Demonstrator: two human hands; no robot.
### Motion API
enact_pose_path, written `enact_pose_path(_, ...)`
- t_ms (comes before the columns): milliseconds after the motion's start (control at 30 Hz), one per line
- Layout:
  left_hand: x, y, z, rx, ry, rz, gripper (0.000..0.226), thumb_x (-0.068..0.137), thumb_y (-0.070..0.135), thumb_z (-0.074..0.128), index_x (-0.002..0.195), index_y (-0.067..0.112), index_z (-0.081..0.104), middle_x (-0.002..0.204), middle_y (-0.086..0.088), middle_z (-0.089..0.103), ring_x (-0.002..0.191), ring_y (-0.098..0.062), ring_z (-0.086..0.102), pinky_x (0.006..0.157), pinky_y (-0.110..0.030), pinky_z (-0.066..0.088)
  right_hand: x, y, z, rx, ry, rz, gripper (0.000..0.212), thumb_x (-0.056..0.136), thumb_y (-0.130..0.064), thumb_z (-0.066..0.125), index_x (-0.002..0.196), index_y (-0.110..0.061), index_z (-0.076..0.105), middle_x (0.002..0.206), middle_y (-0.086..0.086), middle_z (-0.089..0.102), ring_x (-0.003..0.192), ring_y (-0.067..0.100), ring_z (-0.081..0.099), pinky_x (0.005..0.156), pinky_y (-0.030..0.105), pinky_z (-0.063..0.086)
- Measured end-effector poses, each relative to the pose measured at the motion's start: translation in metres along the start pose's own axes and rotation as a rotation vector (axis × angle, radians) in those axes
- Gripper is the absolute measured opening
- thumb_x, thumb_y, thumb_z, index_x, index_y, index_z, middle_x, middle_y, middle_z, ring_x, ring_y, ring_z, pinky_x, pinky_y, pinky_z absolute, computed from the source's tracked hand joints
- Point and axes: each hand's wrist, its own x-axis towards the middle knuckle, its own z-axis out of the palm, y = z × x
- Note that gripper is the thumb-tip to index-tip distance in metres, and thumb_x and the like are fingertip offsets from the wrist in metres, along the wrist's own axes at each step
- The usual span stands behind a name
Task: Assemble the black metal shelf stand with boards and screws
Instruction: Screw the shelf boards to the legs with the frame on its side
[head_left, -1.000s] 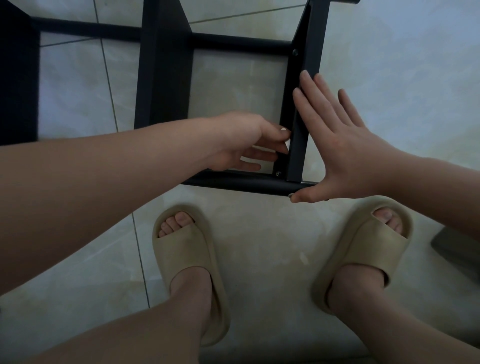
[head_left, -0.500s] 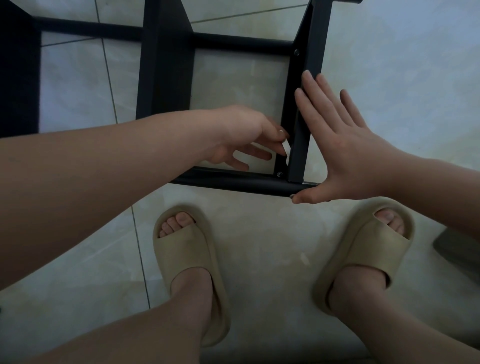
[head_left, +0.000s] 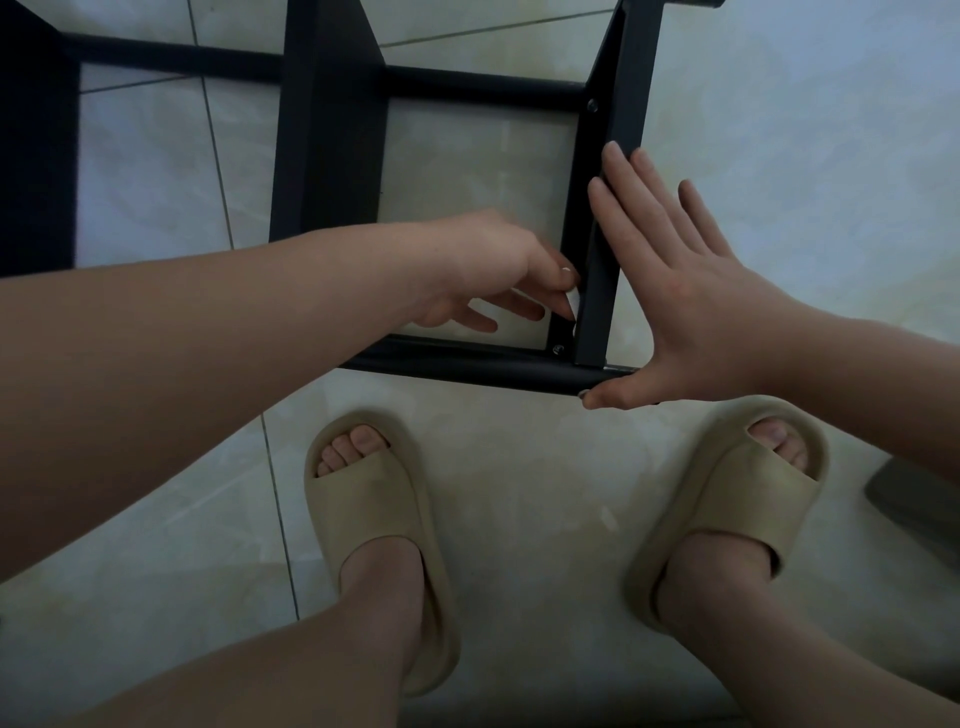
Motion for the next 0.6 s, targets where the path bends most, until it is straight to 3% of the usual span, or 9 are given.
enact_pose_path(200,0.0017,-0.0028,0.0025,-0.137,-0.02,-0.039,0.018,0.098,0.028,0.057,0.114,0.023,0.065,0.097,0.007,0.078,0.105,-0.009,0.067,0.094,-0.041,0.045,0.0005,0.0002,0.0001,0.0,0.001,0.001,0.142,0.063,-0.092,0.05,0.16,-0.006,-0.01,0.167,0.009,-0.022,0.153,0.025,-0.022,0.125,0.053,-0.003)
enact_pose_path(433,0.0023,-0.0018,0.003,-0.098,-0.029,-0.035,0.016,0.098,0.023,0.055,0.108,0.019,0.066,0.094,0.004,0.078,0.104,-0.009,0.068,0.086,-0.037,0.044,0.0005,0.0009,0.0005,-0.007,0.0,-0.005,0.142,0.064,-0.092,0.05,0.16,-0.006,-0.009,0.167,0.009,-0.022,0.153,0.026,-0.021,0.125,0.054,-0.003)
enact_pose_path(600,0.0018,-0.0014,0.0021,-0.076,-0.041,-0.037,0.015,0.099,0.024,0.054,0.109,0.019,0.065,0.094,0.005,0.078,0.107,-0.009,0.066,0.089,-0.039,0.044,0.0002,0.0014,0.0005,-0.011,0.003,-0.003,0.142,0.064,-0.092,0.05,0.16,-0.006,-0.009,0.167,0.01,-0.021,0.153,0.027,-0.021,0.125,0.055,-0.002)
